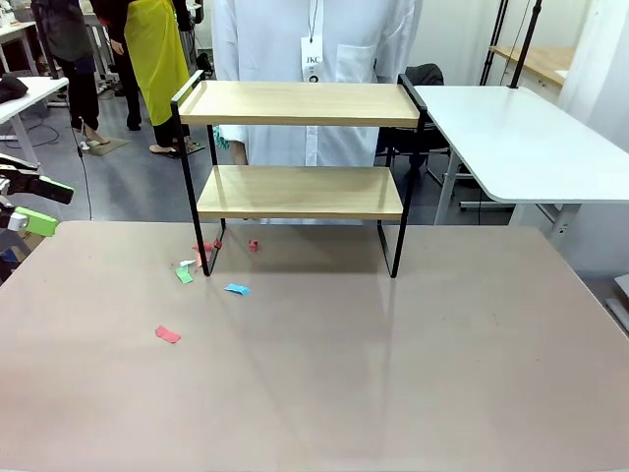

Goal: Clean the shelf.
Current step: Hand the Duster back to the human.

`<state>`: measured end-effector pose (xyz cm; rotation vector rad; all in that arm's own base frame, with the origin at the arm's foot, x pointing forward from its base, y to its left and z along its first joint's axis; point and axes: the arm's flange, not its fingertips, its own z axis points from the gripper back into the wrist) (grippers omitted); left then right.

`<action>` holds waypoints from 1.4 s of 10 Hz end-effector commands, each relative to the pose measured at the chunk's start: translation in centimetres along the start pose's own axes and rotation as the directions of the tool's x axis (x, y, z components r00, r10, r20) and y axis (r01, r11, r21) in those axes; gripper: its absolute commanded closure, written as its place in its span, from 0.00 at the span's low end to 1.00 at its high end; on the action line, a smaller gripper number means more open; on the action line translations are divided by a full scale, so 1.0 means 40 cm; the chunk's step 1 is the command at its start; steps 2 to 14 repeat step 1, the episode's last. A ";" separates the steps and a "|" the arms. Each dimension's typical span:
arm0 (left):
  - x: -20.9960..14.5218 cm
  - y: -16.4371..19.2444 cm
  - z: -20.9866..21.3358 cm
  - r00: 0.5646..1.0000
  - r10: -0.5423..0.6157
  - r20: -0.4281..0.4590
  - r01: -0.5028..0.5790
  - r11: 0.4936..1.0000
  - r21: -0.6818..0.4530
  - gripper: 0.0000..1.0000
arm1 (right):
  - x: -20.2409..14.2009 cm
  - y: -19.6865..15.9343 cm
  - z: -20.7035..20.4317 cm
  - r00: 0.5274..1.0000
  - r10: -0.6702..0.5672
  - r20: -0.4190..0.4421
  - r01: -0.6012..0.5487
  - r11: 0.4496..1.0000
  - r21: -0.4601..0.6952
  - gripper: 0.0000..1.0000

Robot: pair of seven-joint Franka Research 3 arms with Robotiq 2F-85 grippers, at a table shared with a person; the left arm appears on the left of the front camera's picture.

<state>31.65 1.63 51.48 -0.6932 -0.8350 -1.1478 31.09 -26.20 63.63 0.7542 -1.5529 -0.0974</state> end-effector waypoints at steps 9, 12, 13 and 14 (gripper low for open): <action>0.003 0.004 -0.004 0.999 -0.021 0.029 0.021 1.000 -0.001 0.00 | -0.007 0.007 0.005 1.000 0.014 -0.004 -0.014 1.000 0.004 0.00; 0.003 0.004 -0.004 0.999 -0.021 0.029 0.021 1.000 -0.001 0.00 | -0.007 0.007 0.005 1.000 0.014 -0.004 -0.014 1.000 0.004 0.00; 0.003 0.004 -0.004 0.999 -0.021 0.029 0.021 1.000 -0.001 0.00 | -0.007 0.007 0.005 1.000 0.014 -0.004 -0.014 1.000 0.004 0.00; 0.003 0.004 -0.004 0.999 -0.021 0.029 0.021 1.000 -0.001 0.00 | -0.007 0.007 0.005 1.000 0.014 -0.004 -0.014 1.000 0.004 0.00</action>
